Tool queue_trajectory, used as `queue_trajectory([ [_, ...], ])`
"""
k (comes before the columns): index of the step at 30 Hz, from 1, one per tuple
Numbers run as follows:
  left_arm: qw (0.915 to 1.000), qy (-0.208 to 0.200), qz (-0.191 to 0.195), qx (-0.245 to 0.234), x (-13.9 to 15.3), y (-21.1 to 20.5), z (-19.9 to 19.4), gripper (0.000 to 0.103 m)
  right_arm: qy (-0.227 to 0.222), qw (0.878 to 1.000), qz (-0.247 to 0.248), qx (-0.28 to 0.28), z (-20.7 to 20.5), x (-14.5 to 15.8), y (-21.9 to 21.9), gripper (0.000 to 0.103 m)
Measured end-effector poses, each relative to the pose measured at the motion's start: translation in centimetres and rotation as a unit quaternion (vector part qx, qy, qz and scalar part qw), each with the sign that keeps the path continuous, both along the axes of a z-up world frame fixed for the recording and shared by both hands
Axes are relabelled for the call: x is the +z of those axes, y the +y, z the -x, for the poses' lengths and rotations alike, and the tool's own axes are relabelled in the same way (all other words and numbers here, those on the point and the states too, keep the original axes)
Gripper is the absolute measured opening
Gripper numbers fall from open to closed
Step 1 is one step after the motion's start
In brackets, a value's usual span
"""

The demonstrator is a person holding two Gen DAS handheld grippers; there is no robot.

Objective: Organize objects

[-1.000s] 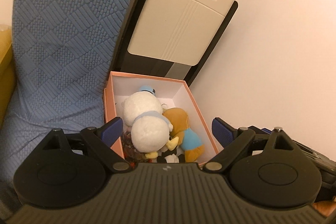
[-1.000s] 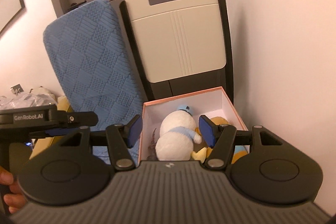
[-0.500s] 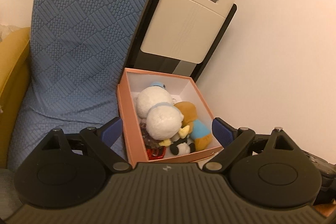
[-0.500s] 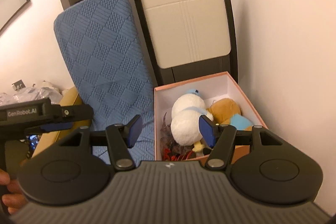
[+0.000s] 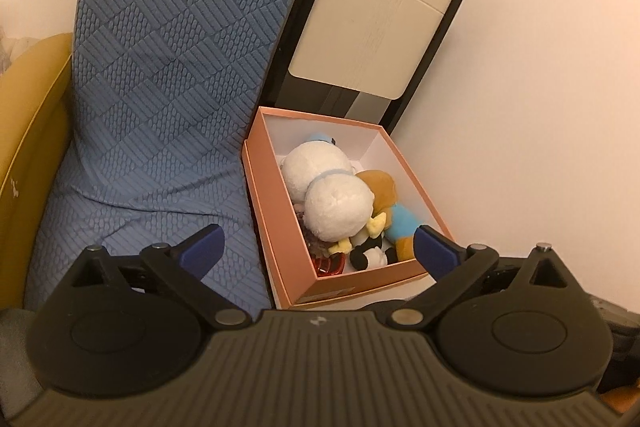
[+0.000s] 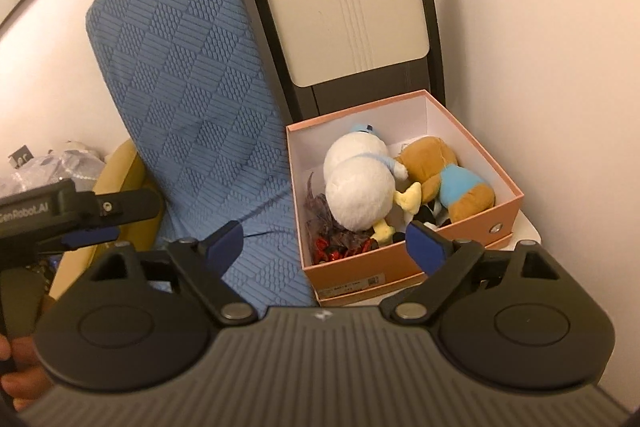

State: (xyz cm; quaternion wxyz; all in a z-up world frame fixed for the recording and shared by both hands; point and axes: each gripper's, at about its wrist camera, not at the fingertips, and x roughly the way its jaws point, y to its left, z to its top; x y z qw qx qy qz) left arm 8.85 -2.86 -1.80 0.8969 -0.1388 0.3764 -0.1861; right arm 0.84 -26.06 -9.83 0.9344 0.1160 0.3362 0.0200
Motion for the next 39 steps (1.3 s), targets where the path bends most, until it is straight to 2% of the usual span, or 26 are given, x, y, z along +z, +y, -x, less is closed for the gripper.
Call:
queue_trajectory([
  [19,0.9998,0.007,-0.018,-0.006,-1.3,-1.1,-0.3,0.102,0.026,0.999,0.012,-0.019,0.4,-1.0,-0.3,0.089],
  [39,0.9997,0.003,-0.024,0.004,-1.3,-1.0,-0.2,0.102,0.036,0.999,0.009,-0.022,0.2,-1.3,-0.5,0.089],
])
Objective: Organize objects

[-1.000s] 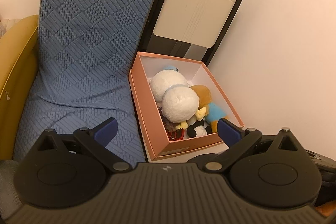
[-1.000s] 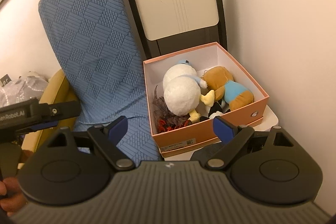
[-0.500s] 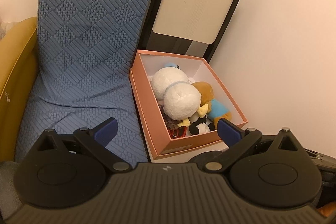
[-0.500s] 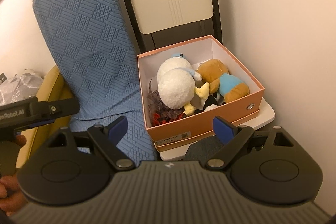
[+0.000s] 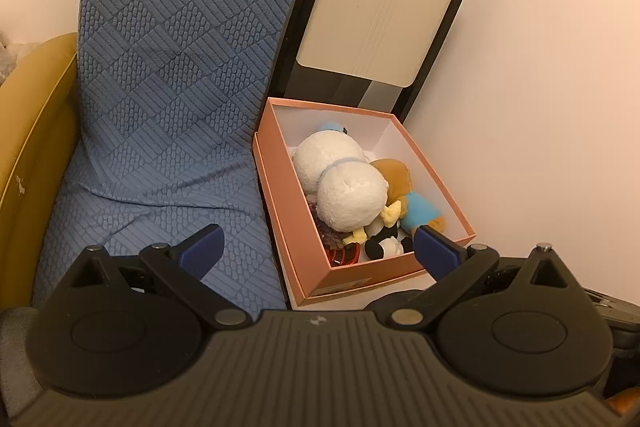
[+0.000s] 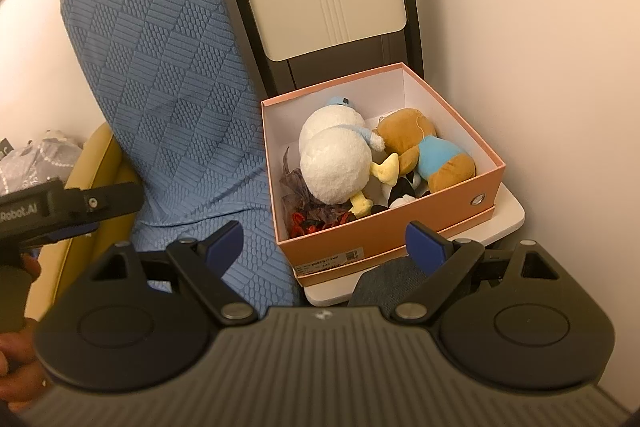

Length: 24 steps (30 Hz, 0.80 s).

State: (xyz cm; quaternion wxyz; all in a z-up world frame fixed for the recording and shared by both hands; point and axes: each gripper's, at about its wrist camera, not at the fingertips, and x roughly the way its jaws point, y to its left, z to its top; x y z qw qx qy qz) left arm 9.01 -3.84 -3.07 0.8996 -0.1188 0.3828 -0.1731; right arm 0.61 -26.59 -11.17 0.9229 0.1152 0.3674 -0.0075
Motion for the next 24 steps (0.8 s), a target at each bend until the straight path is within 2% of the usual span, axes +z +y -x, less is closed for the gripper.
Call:
queue_trajectory([
  [24,1.0000,-0.005,-0.003,0.000,0.45,-0.15,0.82,0.102,-0.005,1.000,-0.002,-0.002,0.40,0.10,-0.22,0.089],
])
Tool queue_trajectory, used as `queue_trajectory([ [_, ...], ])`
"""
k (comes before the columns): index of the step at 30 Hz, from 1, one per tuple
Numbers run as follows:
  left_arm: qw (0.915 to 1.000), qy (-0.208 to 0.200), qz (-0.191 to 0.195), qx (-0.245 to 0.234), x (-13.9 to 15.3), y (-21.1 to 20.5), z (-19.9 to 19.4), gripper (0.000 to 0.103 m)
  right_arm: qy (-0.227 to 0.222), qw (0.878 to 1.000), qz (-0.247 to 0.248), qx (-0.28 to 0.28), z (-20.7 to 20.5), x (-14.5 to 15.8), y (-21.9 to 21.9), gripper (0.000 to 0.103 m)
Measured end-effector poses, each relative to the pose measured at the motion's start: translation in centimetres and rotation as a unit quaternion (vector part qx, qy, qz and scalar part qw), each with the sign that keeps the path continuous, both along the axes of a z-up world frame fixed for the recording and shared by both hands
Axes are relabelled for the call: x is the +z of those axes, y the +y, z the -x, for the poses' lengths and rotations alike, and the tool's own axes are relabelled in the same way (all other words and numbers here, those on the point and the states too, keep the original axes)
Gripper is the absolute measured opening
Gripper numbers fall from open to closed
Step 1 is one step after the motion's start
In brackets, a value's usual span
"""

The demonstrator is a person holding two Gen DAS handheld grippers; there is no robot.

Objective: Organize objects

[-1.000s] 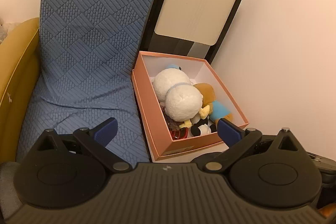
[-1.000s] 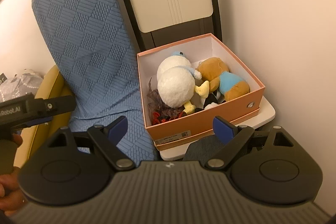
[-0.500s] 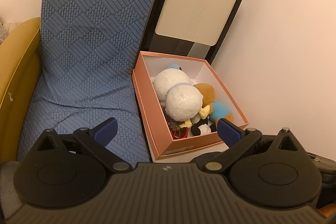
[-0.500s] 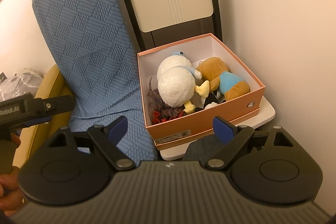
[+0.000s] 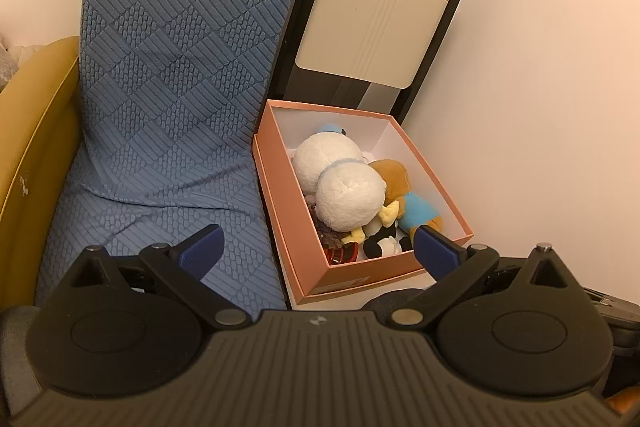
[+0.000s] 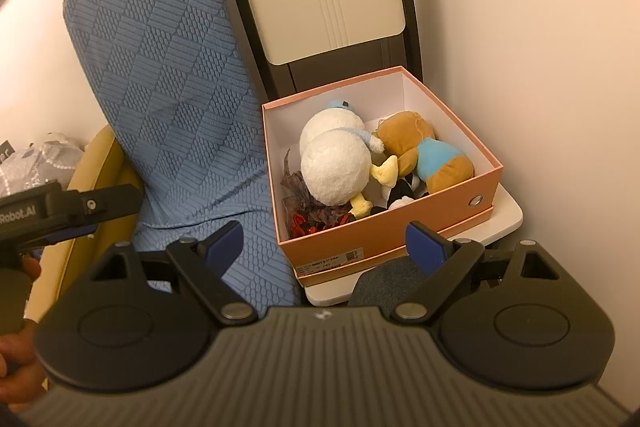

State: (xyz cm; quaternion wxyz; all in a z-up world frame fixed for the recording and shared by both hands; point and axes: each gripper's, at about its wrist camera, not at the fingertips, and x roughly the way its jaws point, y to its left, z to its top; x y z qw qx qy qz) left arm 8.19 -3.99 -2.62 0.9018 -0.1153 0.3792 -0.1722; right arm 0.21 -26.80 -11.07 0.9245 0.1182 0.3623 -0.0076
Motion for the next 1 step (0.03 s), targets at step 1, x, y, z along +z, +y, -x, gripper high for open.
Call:
queue_trajectory([
  [1,1.0000,-0.001,0.000,0.000,0.01,0.02,0.07,0.102,0.000,1.000,0.000,-0.001,0.07,0.03,0.02,0.089],
])
